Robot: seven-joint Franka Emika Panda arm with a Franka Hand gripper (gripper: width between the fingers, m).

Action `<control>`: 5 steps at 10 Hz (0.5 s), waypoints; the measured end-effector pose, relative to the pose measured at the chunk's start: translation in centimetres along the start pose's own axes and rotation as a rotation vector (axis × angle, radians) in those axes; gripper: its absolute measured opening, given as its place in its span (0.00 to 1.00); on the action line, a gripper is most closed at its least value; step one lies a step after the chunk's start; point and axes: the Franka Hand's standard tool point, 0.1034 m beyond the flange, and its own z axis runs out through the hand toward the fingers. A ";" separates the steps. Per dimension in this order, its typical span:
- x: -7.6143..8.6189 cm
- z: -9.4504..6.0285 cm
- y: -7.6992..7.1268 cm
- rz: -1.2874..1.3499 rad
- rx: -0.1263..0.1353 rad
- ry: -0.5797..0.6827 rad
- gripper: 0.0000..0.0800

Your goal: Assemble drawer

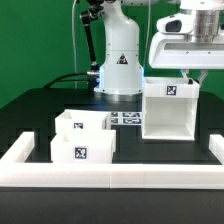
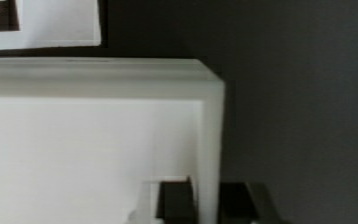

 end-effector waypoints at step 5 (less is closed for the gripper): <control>0.0 0.0 0.0 0.000 0.000 0.000 0.05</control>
Offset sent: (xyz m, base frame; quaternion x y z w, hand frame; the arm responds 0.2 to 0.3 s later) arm 0.0000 0.0000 0.0000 0.0000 0.0000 0.0000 1.0000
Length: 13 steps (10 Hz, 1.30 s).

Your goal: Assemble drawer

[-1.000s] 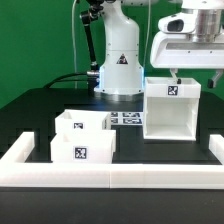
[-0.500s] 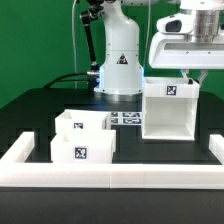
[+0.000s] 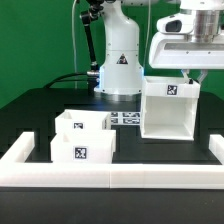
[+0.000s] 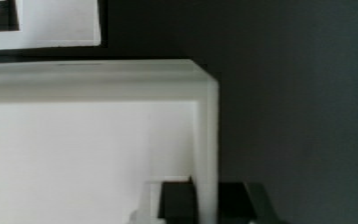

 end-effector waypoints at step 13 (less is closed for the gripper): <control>15.9 -1.7 3.2 0.062 0.059 0.136 0.05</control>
Offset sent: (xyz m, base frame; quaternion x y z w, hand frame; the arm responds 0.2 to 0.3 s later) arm 0.0443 -0.0203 -0.0048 0.0157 0.0059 -0.0175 0.9997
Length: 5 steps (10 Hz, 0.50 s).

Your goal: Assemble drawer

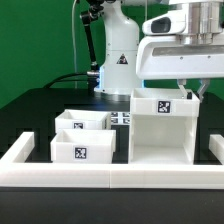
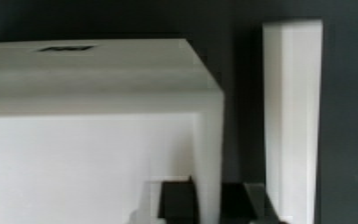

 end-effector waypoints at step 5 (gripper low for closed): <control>1.3 0.0 -0.5 0.011 0.008 0.018 0.05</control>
Offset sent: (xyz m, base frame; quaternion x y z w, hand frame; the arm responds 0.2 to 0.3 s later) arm 0.0000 0.0000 0.0000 0.0000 0.0000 0.0650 0.9979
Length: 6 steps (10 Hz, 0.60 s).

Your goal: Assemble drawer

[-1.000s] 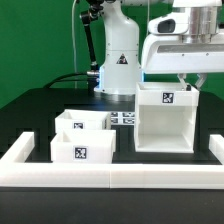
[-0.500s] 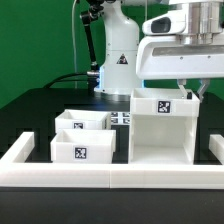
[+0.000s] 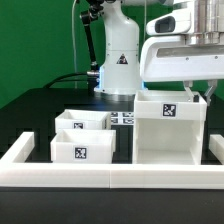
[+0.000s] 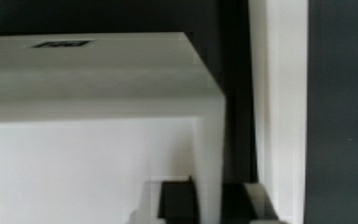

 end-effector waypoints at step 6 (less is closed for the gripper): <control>0.0 0.2 -1.4 0.435 0.030 0.026 0.05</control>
Offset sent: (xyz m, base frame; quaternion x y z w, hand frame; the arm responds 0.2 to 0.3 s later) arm 0.0000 0.0000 0.0000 0.0000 0.0000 0.1296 0.9916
